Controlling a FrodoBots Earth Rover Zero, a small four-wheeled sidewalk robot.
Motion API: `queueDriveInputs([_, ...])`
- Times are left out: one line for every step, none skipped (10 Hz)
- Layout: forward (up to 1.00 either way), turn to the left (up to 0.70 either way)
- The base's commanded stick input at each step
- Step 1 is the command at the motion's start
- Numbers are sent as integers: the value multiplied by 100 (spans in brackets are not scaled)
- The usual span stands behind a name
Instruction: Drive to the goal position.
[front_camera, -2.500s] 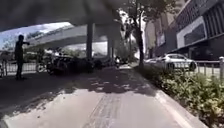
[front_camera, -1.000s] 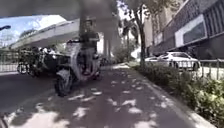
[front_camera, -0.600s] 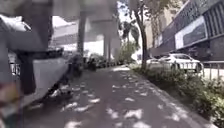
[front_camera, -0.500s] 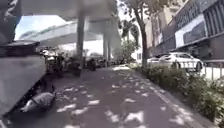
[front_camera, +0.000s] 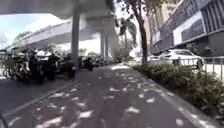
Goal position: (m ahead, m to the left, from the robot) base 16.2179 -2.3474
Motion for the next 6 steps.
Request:
queueDriveInputs([70, 0])
queueDriveInputs([70, 0])
queueDriveInputs([70, 0])
queueDriveInputs([70, 0])
queueDriveInputs([70, 0])
queueDriveInputs([70, 0])
